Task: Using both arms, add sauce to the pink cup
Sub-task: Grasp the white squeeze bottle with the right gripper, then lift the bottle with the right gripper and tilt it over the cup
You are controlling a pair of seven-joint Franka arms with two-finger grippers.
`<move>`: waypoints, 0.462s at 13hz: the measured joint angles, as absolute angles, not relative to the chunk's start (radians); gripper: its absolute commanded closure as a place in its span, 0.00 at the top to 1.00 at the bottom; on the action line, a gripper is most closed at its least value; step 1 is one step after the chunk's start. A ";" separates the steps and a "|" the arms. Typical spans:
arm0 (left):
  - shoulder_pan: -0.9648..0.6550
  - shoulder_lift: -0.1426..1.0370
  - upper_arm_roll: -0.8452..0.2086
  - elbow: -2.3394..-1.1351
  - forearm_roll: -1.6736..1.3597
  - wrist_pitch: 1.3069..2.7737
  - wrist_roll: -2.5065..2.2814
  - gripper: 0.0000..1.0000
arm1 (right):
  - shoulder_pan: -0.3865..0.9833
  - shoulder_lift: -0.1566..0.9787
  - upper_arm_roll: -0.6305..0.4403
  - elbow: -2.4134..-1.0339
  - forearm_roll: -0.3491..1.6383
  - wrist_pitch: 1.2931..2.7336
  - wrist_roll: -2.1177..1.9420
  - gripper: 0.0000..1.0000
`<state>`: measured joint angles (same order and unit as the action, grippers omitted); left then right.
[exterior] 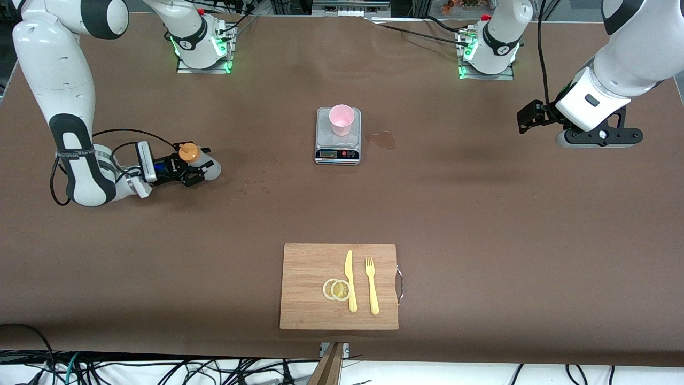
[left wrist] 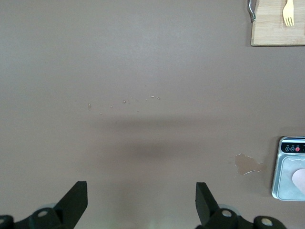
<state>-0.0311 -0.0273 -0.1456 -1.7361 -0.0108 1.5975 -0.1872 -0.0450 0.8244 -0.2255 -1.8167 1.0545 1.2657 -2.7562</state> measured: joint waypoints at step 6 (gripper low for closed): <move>-0.031 -0.027 -0.146 -1.736 -0.011 1.596 -0.187 1.00 | 0.081 0.731 -0.239 -1.785 1.055 1.278 -2.698 0.08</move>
